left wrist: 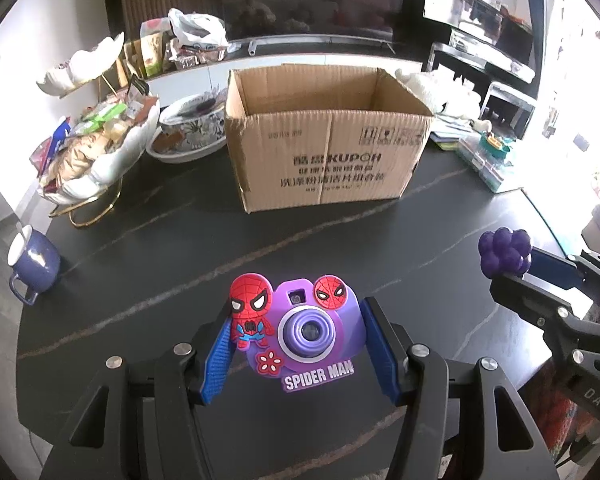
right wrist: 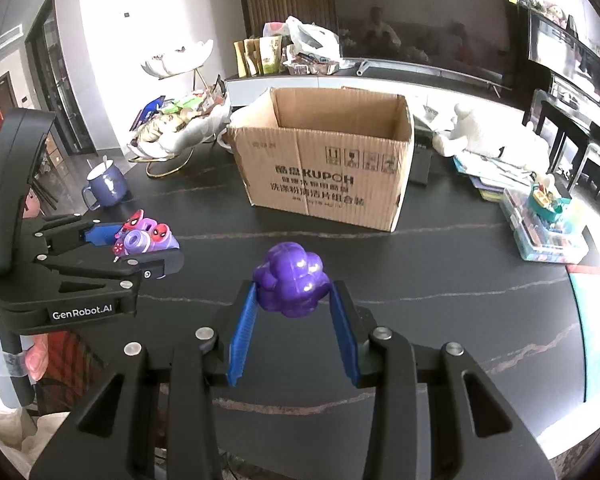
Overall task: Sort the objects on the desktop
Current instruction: 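Lift and carry the grape ball and Spider-Man toy in both grippers over the box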
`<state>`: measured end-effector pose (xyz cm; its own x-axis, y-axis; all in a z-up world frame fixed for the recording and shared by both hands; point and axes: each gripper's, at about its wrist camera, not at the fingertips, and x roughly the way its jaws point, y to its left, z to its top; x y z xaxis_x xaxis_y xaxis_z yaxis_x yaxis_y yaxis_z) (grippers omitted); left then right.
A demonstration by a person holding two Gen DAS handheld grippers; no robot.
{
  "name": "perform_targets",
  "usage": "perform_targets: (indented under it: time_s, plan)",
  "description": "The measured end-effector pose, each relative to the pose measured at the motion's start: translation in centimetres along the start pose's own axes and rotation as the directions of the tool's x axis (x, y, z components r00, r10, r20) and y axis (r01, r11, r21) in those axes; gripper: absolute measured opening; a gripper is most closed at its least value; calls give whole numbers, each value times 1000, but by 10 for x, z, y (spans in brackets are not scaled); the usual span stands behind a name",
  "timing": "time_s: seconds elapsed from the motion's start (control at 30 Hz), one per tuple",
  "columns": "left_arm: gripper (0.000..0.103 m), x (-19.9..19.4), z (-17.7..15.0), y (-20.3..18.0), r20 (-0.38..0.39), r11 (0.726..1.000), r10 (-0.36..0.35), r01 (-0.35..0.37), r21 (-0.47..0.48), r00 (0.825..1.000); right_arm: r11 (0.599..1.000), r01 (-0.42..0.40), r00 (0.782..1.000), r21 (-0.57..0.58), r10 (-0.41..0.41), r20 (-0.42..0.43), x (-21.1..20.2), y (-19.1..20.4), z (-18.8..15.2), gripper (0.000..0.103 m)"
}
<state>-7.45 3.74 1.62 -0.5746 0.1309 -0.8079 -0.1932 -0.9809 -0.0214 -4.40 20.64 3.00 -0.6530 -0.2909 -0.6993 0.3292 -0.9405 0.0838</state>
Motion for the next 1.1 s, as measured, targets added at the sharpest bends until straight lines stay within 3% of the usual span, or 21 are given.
perform_targets:
  time_s: [1.1]
  plan:
    - [56, -16, 79, 12, 100, 1000, 9, -8, -7, 995, 1000, -6, 996, 3, 6, 93, -2, -13, 73, 35]
